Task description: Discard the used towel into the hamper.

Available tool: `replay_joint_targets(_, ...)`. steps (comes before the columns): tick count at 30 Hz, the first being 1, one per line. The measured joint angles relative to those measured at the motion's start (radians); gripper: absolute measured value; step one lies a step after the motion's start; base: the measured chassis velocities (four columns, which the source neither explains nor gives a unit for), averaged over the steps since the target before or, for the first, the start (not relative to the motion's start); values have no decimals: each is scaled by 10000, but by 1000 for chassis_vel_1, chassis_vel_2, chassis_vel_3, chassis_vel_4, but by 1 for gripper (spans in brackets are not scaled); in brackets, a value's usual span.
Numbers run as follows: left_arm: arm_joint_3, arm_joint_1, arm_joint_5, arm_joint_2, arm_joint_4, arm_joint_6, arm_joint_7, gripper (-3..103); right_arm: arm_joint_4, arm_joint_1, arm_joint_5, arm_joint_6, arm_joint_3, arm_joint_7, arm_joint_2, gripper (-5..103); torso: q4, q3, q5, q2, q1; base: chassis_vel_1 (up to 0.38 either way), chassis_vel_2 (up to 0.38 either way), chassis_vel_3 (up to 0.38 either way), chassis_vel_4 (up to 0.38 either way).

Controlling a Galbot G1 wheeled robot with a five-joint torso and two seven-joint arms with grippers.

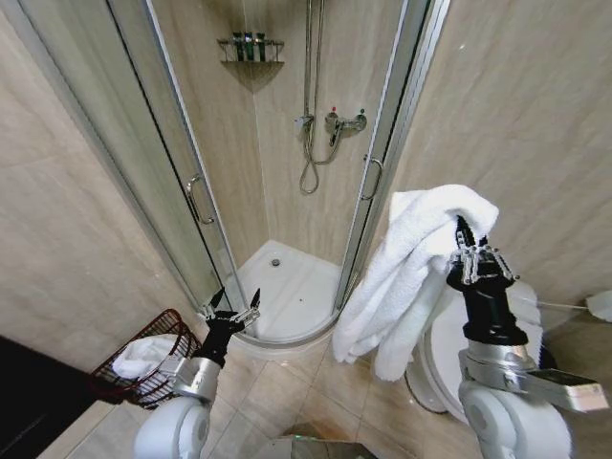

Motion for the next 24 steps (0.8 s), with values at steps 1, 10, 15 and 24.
replay_joint_targets(1, 0, 0, 0, 0, 0, 0, 0, 100, 0, 0, 0, 0, 0, 0, 0, 8, 0, 0, 0, 0, 0, 0, 0, 0, 0)
replay_joint_targets(10, 0, 0, 0, 0, 0, 1, 0, 100, 0, 8, -41, 39, -15, -25, 26, 8, 0, -9, 0, -16, -8, 0, 0, 0, 0)
replay_joint_targets(15, -1, 0, 0, 0, 0, 0, 0, 100, 0, 34, -23, 39, 37, -15, 16, 8, 0, -12, 0, -23, -9, 0, 0, 0, 0)
replay_joint_targets(24, 0, 0, 0, 0, 0, 0, 0, 100, 0, 47, 34, 46, 83, 8, -17, 8, 0, 8, 0, 13, 5, 0, 0, 0, 0)
